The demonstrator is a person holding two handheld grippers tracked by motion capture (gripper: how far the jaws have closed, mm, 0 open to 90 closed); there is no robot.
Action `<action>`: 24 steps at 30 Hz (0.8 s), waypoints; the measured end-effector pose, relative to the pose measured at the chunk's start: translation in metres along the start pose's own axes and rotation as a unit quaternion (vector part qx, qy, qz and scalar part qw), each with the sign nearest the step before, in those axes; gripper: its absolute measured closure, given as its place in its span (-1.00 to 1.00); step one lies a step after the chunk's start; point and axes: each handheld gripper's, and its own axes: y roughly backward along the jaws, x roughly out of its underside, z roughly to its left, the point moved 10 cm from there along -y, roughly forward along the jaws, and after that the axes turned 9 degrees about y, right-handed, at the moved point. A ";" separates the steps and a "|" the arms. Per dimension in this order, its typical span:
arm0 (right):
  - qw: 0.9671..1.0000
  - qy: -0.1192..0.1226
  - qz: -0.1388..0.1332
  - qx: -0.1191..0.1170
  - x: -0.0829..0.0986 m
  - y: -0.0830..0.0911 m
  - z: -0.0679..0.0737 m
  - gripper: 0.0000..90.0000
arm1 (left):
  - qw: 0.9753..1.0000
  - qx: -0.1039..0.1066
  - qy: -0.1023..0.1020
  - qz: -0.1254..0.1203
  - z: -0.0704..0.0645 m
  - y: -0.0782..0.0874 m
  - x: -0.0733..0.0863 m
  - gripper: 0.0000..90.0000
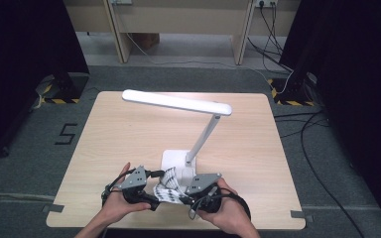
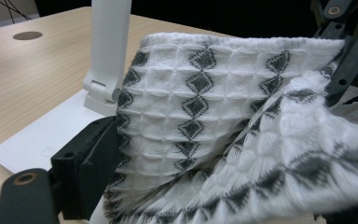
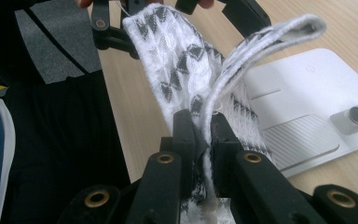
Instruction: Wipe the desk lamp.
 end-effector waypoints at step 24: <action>1.000 0.004 -0.027 -0.003 -0.013 -0.006 -0.004 0.87 | 0.998 0.032 -0.049 0.006 -0.015 -0.004 0.005 0.23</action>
